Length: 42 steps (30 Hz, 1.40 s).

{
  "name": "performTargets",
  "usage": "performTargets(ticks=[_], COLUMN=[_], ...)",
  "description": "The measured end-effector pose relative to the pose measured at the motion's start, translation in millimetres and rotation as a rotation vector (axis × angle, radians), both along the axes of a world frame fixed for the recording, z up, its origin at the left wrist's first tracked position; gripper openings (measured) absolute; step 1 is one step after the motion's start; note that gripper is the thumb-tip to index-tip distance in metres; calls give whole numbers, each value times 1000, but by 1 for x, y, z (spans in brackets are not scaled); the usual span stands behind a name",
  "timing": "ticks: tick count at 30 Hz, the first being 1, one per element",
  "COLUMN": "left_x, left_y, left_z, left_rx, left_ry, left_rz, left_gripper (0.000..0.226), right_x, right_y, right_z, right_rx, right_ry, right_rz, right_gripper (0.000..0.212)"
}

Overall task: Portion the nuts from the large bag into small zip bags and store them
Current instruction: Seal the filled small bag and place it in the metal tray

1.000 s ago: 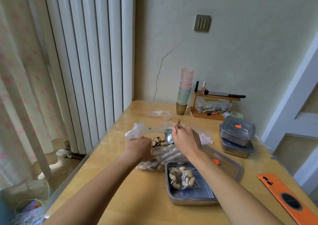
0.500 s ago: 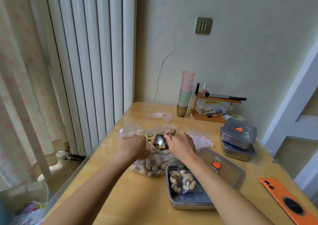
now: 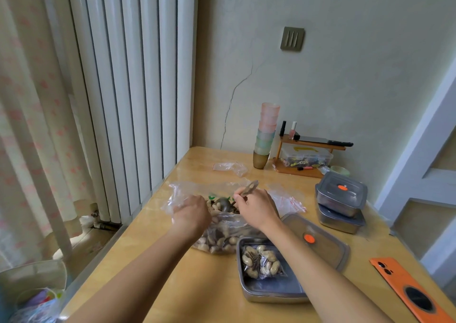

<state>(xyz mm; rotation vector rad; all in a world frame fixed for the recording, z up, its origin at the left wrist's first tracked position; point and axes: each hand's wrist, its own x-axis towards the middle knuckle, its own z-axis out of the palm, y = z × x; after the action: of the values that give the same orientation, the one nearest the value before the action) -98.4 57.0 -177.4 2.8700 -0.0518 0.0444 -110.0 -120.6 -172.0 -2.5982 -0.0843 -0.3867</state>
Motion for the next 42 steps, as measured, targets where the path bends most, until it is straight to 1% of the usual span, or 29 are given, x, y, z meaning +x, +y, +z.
performTargets(ticks=[4,7,9,13,17,19,21,25,29,31,33,36,39,40,42], left_x=[5,7,8,9,11,10,9,9,9,10,11,13,20,22,30], left_y=[5,8,12,17,15,14,13,13,16,17,18,16,8,5,-1], left_z=[3,4,3,2,-2,-4,-5,-7,-7,-9,-11,-9,-7,-6,-6], left_rx=[-59,-122,-125,-94,-160,-202,-223,-226,-278,-303,-321,-316,-400,-433,-495], left_ry=[46,33,23,-4,-1,-4,-23,-54,-140,-159,-149,-77,-2,22,61], left_rz=[87,144,165,143,152,168,186,172,150,143,134,38,-72,-99,-134], left_gripper=[26,25,25,21,30,26,21,20,14,19,28,59,84,89,91], right_x=[6,7,6,6,6,4,2,-3,-2,-2,-2,-4,-6,-7,-8], right_y=[3,3,2,0,4,7,12,22,24,20,13,1,-9,-12,-16], right_z=[4,7,6,2,-3,-4,-4,-3,-2,-1,2,9,14,15,18], right_rx=[101,246,334,450,629,704,754,840,910,915,905,922,893,883,868], right_ry=[104,156,172,203,265,291,317,393,353,311,268,219,180,167,141], right_rz=[-33,-73,-101,-144,-120,-110,-100,-75,-122,-157,-203,-258,-289,-298,-312], right_gripper=[31,25,24,24,23,22,22,20,24,25,26,28,30,31,33])
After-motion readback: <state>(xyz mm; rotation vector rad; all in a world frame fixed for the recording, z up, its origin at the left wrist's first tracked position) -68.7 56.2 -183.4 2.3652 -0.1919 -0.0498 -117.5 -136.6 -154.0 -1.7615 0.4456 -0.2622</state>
